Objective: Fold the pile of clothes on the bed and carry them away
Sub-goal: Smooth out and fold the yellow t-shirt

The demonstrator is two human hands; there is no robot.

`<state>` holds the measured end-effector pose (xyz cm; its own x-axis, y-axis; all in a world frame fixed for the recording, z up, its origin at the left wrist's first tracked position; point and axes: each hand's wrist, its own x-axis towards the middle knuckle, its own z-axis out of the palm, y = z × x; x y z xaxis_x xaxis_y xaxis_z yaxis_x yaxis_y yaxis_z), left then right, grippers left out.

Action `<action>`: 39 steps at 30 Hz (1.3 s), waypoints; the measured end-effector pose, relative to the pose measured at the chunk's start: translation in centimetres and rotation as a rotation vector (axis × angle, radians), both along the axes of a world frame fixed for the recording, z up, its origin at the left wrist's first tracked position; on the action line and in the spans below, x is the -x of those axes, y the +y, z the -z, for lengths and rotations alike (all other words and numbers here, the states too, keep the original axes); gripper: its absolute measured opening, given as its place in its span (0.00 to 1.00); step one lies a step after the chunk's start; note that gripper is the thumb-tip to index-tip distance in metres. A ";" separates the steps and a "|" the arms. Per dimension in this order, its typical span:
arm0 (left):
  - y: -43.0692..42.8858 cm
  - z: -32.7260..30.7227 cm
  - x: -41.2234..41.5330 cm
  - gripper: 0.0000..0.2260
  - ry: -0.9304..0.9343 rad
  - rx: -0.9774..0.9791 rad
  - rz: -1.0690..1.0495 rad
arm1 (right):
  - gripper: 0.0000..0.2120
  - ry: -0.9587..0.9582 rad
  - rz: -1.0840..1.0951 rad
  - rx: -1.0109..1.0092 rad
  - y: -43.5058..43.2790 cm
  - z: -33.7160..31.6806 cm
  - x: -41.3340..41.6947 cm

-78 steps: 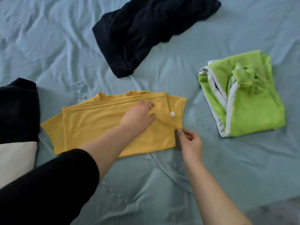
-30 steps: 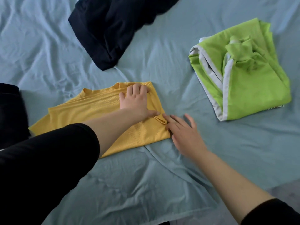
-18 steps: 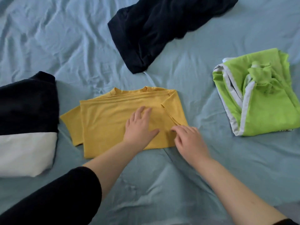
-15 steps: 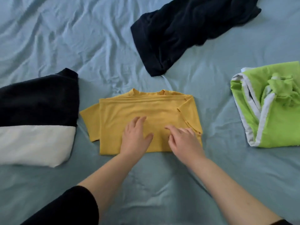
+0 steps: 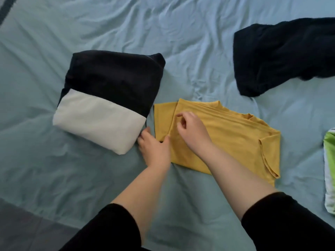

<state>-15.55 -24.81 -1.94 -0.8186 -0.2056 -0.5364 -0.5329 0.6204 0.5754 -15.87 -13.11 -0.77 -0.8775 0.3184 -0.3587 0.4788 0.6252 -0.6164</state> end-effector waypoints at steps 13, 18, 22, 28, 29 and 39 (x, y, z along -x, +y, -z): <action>1.2 -0.2 0.3 0.12 -0.167 0.176 0.120 | 0.33 -0.331 0.026 -0.326 -5.8 1.4 5.3; 0.9 0.1 0.1 0.07 -0.118 0.142 0.084 | 0.21 -0.291 0.005 -0.424 -5.9 1.3 6.1; 0.9 0.4 -0.5 0.06 -0.006 0.114 0.065 | 0.07 -0.095 0.274 -0.078 -2.6 0.7 4.9; 0.2 1.0 -1.5 0.07 0.150 0.141 0.308 | 0.06 -0.048 0.503 0.166 2.2 0.9 2.6; 0.0 1.2 -1.7 0.04 0.153 0.139 0.351 | 0.08 -0.028 0.496 0.138 2.7 1.0 2.3; -0.8 0.8 0.2 0.11 0.007 -0.101 0.252 | 0.19 -0.249 0.532 0.793 2.0 0.5 0.9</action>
